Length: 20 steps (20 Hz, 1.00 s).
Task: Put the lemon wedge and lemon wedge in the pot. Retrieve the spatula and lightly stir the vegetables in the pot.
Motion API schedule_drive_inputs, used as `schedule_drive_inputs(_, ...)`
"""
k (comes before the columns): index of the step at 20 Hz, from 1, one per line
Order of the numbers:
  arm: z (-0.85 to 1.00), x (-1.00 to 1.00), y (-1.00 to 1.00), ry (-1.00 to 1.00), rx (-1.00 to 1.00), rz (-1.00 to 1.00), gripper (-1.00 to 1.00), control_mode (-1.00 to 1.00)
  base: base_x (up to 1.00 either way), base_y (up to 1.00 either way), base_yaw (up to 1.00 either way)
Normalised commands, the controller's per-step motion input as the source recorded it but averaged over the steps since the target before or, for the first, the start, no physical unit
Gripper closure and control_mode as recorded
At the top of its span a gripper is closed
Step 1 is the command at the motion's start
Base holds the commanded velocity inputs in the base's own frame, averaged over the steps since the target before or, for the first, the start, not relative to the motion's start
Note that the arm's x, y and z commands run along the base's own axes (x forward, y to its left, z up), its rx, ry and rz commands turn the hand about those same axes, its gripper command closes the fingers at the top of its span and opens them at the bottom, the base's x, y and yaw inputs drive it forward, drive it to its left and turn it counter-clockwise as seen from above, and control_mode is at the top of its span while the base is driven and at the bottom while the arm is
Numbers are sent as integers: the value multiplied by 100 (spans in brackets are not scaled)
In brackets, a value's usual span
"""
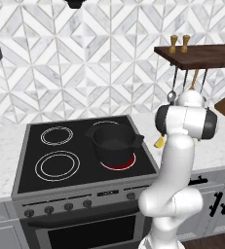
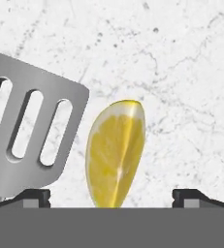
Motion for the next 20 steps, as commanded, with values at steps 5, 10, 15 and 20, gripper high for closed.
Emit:
schedule_drive_inputs(5,-35,11,-3,0,0,0,-100,-100,0,0,0)
schedule_drive_inputs(10,-37,-9,0,0,0,5,-100,-100,0,0,0)
schedule_drive_inputs(15,-23,0,-10,0,5,5,-100,-100,0,0,0)
schedule_drive_inputs(20,-27,-6,-2,0,3,5,-100,-100,0,0,0)
